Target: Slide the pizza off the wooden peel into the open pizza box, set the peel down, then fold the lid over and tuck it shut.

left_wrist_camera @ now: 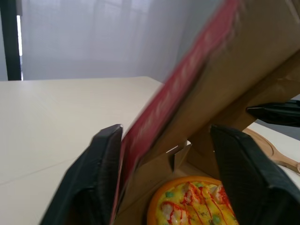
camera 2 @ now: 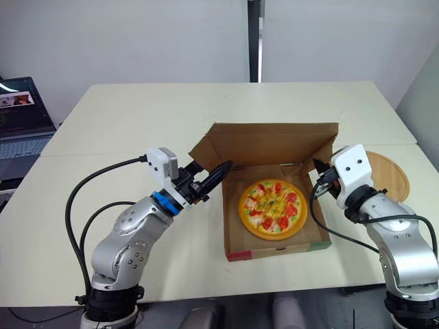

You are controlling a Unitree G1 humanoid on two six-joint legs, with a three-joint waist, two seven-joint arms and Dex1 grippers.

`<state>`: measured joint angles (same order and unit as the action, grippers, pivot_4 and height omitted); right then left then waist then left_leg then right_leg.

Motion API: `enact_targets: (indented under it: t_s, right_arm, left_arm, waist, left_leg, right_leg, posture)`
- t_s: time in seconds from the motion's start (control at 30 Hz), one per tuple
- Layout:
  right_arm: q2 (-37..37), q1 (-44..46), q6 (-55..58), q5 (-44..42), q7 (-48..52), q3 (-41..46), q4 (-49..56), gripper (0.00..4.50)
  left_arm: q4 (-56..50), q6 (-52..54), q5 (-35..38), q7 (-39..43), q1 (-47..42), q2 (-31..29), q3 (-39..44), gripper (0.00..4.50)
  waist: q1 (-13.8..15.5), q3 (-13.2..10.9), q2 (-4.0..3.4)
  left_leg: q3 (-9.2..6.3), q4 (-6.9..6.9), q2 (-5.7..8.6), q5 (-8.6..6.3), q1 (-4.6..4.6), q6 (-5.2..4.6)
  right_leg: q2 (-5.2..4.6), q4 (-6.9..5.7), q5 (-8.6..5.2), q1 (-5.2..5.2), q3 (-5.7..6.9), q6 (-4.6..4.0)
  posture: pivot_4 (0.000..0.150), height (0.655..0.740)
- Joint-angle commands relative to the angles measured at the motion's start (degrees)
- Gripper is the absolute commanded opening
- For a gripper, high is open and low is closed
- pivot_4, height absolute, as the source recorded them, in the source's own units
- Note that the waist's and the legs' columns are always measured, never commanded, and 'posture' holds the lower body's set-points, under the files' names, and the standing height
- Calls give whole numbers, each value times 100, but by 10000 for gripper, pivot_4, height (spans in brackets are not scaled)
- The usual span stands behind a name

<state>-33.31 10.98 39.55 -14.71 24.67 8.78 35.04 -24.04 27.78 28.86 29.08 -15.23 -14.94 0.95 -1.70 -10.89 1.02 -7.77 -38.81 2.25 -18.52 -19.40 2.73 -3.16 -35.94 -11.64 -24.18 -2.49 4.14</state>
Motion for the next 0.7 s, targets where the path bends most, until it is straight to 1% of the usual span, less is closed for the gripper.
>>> enact_targets:
  t_s: [0.03,0.17,0.47,0.7]
  right_arm:
    - [20,144,-2,-83,31,-86,105,0]
    - [42,202,27,-76,15,-128,95,0]
    - [44,231,93,-85,14,-111,98,0]
    - [47,235,124,-75,4,-122,113,0]
  left_arm:
    - [-108,-131,-21,118,-2,-215,88,34362]
    - [-2,-260,-87,58,31,-322,211,34362]
    - [329,-348,32,574,163,-802,399,34362]
    - [286,-317,77,549,87,-771,385,34362]
  waist:
    - [-5,0,0]
    - [-4,0,0]
    - [-3,0,-1]
    - [-4,-1,-1]
  left_leg:
    - [2,2,0,0,2,0]
    - [1,3,-1,0,2,0]
    - [0,4,-1,0,1,0]
    - [-1,5,-2,0,0,0]
  right_leg:
    - [0,0,0,0,-1,0]
    - [0,0,0,0,0,0]
    - [0,0,-1,-2,1,-1]
    - [0,1,-1,-3,1,-1]
  posture:
    - [1500,7341]
    - [1500,7341]
    - [1500,7341]
    - [1500,7341]
